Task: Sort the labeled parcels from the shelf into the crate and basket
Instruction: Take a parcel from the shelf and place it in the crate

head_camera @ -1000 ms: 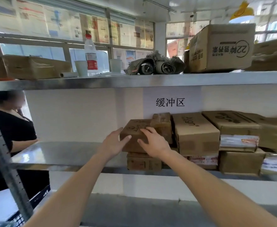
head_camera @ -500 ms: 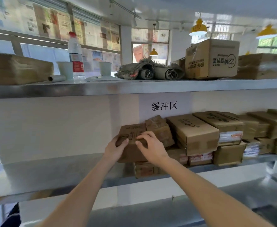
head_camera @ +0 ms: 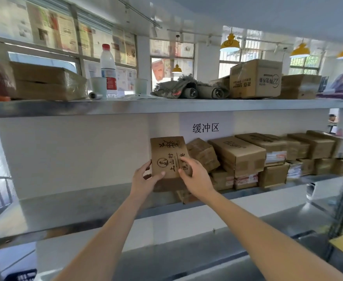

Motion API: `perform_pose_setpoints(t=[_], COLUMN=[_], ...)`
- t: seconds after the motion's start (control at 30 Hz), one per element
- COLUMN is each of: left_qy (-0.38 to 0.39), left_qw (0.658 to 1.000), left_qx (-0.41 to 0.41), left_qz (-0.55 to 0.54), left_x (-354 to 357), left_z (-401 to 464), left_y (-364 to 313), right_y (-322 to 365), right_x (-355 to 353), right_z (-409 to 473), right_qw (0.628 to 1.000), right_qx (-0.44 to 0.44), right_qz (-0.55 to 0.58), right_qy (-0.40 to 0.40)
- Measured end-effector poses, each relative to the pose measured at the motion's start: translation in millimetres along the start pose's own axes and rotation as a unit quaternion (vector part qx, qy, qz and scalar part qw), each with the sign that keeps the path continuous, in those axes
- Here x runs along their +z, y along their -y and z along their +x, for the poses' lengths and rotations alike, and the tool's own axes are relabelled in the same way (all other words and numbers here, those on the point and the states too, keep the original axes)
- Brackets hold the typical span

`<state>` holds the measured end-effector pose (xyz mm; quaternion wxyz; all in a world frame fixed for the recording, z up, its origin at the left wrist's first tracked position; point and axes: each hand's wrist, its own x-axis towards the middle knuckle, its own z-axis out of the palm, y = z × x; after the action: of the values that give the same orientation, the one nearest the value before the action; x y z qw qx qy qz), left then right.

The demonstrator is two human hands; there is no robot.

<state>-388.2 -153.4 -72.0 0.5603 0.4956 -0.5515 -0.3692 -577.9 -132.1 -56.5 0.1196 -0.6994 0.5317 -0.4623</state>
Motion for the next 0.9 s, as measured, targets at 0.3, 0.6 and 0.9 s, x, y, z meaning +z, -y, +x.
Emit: perform_pose_setpoints(t=[0.3,0.6,0.9], left_qy=[0.095,0.133,0.228], left_qw=[0.977,0.971,0.942], left_qx=[-0.027,-0.011,0.002], left_qz=[-0.191,-0.201,-0.245], left_x=[21.2,102.5,191.5], left_z=[-33.9,-64.1,-94.5], left_y=[-38.0,-67.2,-105.8], right_y=[7.8,5.7,-16.1], right_x=[-45.2,-118.1,-211.0], right_z=[-28.9,-63.7,-93.4], right_qw=[0.998,0.992,0.977], right_qx=[0.01,0.122,0.145], right_qz=[0.04,0.041,0.13], right_qy=[-0.055,-0.008,-0.081])
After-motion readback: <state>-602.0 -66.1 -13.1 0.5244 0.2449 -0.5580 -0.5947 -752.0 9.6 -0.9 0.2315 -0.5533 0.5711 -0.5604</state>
